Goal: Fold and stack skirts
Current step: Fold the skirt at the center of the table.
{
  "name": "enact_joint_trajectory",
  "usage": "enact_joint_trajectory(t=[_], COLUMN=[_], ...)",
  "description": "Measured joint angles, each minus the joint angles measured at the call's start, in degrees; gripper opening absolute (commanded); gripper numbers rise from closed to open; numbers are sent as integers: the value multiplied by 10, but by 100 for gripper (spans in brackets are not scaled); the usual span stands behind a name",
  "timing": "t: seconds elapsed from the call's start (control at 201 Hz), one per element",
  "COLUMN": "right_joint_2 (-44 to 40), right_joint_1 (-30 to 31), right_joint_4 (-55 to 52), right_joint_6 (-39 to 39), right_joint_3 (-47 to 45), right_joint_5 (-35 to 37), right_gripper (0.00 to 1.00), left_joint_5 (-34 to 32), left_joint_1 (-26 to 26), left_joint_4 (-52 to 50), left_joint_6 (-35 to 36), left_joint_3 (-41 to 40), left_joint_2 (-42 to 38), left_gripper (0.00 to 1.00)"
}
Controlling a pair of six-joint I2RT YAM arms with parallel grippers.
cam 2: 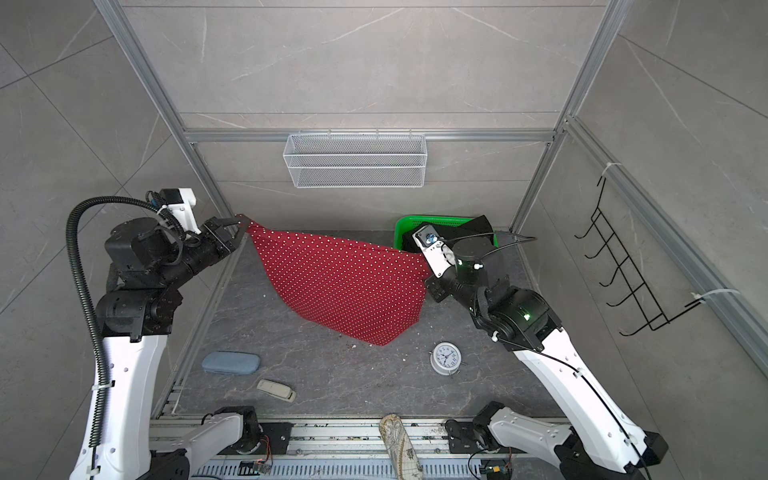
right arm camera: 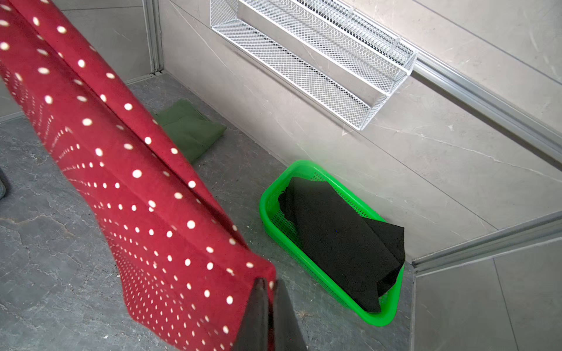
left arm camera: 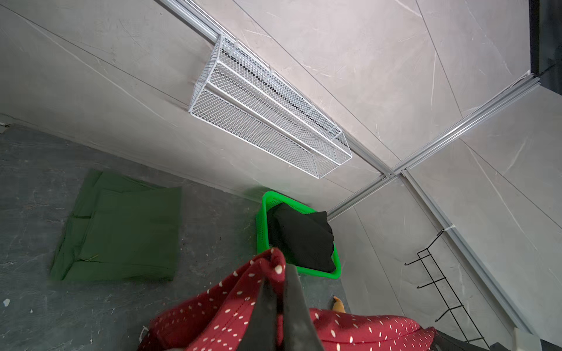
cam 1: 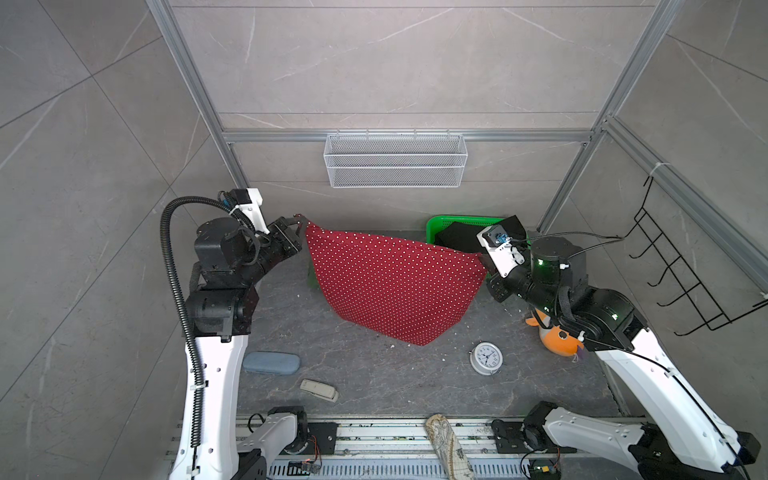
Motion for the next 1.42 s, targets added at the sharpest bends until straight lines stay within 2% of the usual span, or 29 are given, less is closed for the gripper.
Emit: enact_joint_trajectory(t=[0.249,0.533,0.812,1.061,1.191,1.415], right_joint_2=[5,69,130,102,40,-78], right_joint_1=[-13,-82,-133,-149,-149,-149], right_joint_4=[38,113,164,175,172,115], right_joint_6=[0,11,14,14,21,63], right_joint_3=[-38,-53,-3,22,-42,-205], right_joint_5=[21,-10,-41,-52,-69,-130], right_gripper=[0,0,0,0,0,0], left_joint_5=[33,56,99,143,160,176], left_joint_1=[0,-3,-7,-9,-10,-15], left_joint_4=[35,76,153,187,204,206], left_joint_6=[-26,-28,-24,-14,-10,-7], left_joint_3=[11,24,101,144,89,-119], left_joint_2=[74,156,235,243,203,64], left_gripper=[0,0,0,0,0,0])
